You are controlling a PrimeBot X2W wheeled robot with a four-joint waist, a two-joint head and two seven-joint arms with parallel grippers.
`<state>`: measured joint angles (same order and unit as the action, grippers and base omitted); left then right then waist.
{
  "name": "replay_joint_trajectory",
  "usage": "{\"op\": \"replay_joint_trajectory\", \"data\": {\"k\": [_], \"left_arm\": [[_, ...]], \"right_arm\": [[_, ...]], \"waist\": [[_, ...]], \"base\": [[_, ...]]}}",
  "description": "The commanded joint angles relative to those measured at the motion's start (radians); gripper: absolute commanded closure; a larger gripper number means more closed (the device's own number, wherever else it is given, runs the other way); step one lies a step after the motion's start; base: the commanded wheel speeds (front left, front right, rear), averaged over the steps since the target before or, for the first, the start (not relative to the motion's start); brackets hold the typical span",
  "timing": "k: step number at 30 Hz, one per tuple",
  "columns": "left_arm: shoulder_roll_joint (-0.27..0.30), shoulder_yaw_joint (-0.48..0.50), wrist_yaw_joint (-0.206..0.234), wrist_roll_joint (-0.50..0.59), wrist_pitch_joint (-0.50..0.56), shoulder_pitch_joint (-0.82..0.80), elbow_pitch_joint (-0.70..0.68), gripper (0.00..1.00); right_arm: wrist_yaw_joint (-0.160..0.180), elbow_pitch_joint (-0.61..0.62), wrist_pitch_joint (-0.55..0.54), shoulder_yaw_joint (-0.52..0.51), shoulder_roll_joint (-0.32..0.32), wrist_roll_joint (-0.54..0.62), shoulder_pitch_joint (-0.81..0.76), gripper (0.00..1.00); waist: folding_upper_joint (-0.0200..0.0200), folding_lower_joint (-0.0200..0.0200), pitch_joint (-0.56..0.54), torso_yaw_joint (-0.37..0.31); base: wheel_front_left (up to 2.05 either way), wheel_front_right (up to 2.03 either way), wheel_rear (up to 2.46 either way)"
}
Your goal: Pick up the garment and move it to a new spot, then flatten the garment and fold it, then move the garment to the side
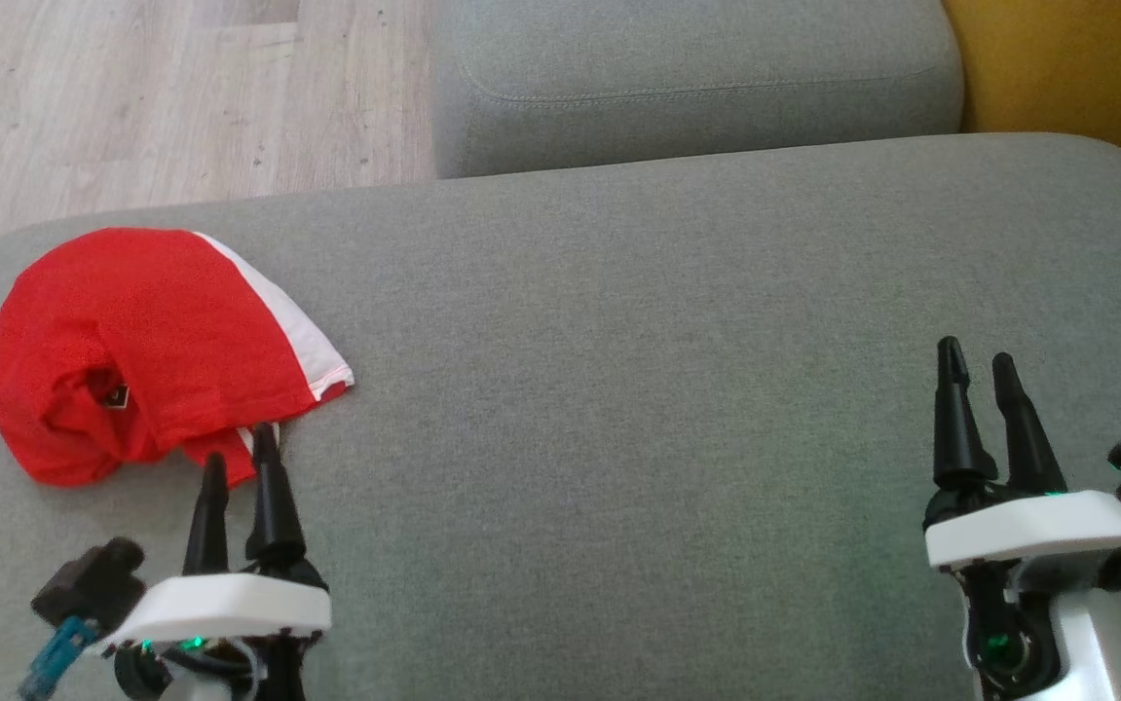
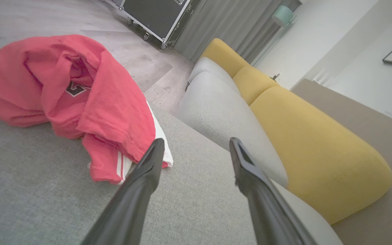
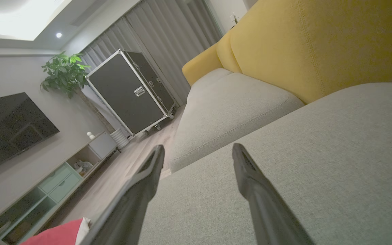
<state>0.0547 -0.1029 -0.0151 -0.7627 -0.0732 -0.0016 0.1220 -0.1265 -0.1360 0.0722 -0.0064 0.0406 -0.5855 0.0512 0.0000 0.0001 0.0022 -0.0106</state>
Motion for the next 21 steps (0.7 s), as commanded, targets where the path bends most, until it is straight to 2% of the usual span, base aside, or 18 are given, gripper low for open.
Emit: {"op": "replay_joint_trajectory", "data": {"k": [1, 13, 21], "left_arm": [[0.023, -0.003, 0.013, 0.045, -0.015, -0.051, -0.04, 0.0], [0.09, -0.135, 0.114, 0.209, -0.05, -0.076, -0.028, 0.0], [0.12, -0.196, 0.158, 0.284, -0.071, -0.089, -0.024, 0.0]], "right_arm": [[-0.003, 0.046, 0.015, 0.02, 0.007, 0.046, 0.04, 0.0], [-0.003, 0.026, 0.05, 0.079, 0.007, 0.255, 0.042, 0.0], [-0.003, 0.023, 0.071, 0.088, 0.008, 0.364, 0.041, 0.0]], "waist": [[0.0, -0.0001, 0.0, -0.001], [0.0, -0.0001, -0.006, -0.01], [0.0, -0.0001, -0.009, -0.013]], "base": [[0.0, 0.0, 0.0], [0.0, 0.0, 0.0], [0.0, 0.0, 0.0]]}}
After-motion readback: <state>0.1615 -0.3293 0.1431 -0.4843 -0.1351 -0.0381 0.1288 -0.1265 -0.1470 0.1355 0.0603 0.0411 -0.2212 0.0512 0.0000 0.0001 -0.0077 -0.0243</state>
